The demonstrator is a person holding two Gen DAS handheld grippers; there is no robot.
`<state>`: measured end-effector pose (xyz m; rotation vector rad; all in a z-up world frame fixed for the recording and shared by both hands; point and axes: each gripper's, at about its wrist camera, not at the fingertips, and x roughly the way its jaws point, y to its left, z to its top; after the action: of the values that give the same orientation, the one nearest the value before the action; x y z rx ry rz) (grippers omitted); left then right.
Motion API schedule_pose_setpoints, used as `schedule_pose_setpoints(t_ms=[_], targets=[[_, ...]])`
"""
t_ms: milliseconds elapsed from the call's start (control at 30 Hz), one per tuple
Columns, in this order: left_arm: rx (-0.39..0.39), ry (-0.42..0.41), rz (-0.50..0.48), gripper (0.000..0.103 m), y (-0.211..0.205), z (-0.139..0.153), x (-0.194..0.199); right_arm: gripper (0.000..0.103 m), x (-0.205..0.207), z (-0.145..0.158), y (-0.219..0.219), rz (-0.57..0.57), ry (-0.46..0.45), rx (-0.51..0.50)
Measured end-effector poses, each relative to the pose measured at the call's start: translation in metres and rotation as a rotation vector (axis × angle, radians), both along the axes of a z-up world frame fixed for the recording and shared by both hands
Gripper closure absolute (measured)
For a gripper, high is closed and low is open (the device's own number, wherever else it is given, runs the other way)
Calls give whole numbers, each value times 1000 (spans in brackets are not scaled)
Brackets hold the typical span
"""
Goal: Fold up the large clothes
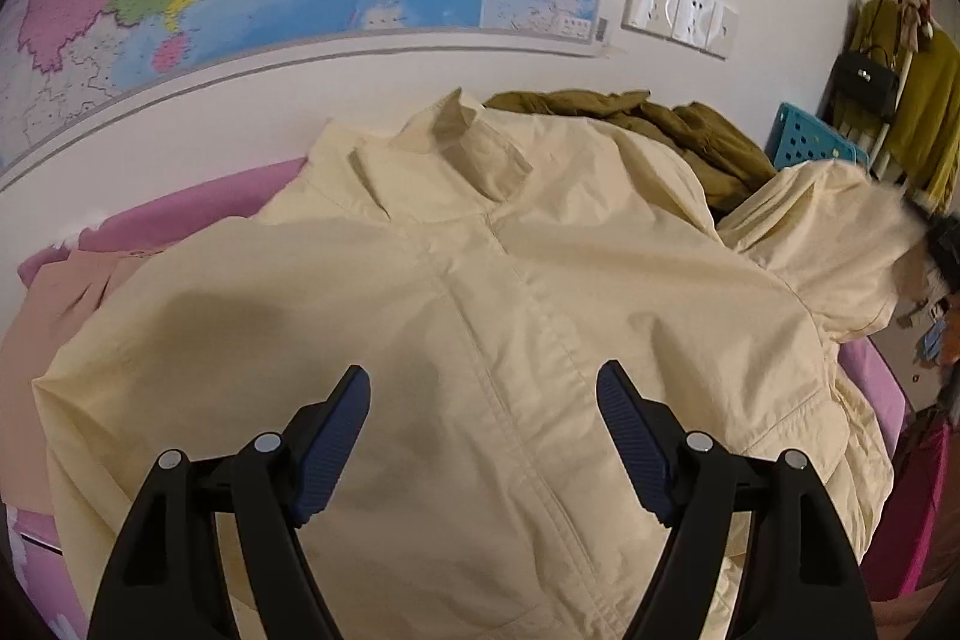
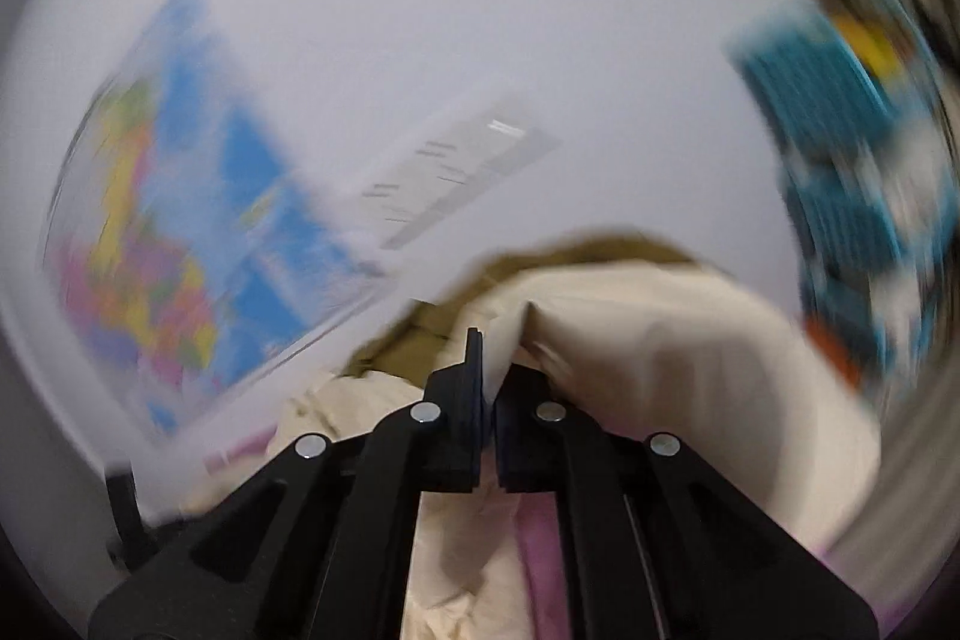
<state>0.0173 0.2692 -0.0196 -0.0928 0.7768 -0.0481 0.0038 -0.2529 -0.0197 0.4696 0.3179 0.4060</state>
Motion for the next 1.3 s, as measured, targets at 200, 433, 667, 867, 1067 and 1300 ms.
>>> schedule_pose_setpoints(t_ms=[200,433,667,867,1067,1300], targets=[[-41,-40,14,28,13,9,-6,99,-23,62,136,264,-192,-385],[-66,-51,75,27,36,7,-21,95,-14,-1,285,575,-130,-677],[-73,-39,113,27,56,5,-31,56,-3,-79,332,800,121,-707],[-70,-36,84,27,52,1,-29,47,-11,-59,259,773,138,-530],[-53,-36,22,27,33,-1,-19,40,20,-64,200,562,268,-374],[-35,-19,-9,26,21,-4,-16,94,47,-97,203,607,420,-303]])
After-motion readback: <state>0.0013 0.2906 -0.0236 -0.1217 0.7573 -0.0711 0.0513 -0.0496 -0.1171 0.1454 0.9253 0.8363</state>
